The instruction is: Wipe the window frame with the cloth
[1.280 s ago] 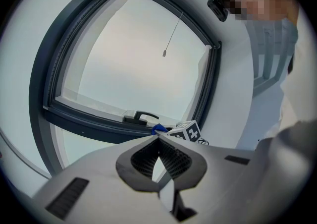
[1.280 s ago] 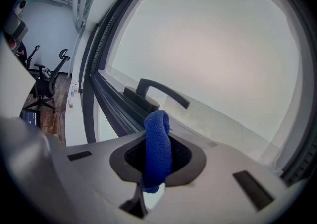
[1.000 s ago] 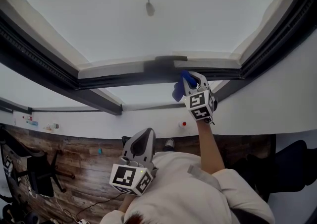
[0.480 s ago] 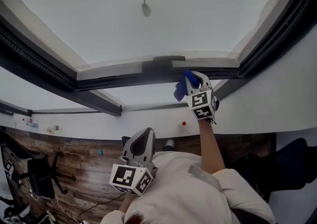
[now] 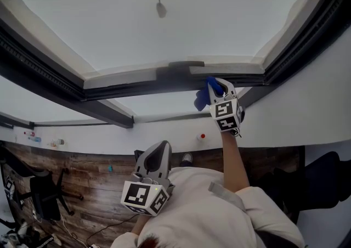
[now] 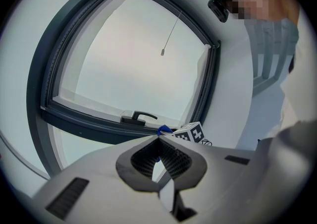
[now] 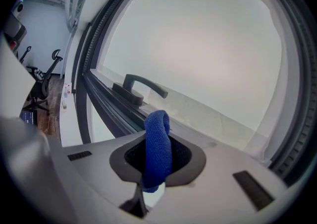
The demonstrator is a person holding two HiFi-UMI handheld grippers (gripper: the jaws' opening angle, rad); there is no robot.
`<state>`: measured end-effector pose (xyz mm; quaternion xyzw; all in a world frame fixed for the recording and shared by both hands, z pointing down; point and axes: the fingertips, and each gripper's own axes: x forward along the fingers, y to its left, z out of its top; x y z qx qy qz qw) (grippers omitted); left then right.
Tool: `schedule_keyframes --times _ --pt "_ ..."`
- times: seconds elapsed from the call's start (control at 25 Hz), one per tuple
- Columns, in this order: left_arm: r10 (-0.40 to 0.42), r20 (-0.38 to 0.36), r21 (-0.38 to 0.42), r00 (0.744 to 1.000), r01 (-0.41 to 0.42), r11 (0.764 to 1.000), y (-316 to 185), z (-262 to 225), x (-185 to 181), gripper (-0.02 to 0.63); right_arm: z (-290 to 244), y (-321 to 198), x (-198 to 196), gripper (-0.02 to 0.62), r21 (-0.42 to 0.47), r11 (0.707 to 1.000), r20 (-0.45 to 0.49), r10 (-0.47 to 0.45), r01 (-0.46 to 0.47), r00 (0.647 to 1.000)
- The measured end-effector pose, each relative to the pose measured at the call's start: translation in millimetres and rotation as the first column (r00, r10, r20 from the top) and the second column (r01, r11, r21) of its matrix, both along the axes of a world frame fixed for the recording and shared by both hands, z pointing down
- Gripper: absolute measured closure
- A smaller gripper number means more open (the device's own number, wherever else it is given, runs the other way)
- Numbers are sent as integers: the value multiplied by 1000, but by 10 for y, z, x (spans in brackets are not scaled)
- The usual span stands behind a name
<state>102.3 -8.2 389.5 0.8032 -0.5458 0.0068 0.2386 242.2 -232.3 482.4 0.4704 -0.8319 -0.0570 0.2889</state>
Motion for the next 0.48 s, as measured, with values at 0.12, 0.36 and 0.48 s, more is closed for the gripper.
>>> schedule_keyframes --times 0.12,0.36,0.48 --pt "0 -2 0 1000 0 1000 -1 -5 6 601 -7 -5 42 546 2 1000 -1 8 -8 1000" --pt "5 0 2 1000 -5 1000 -8 -2 21 601 -7 -16 108 546 1 1000 2 21 -21 1000" --pt "5 1 -1 1000 -5 1000 -8 0 34 601 -3 -21 127 546 0 1000 1 22 -22 1000"
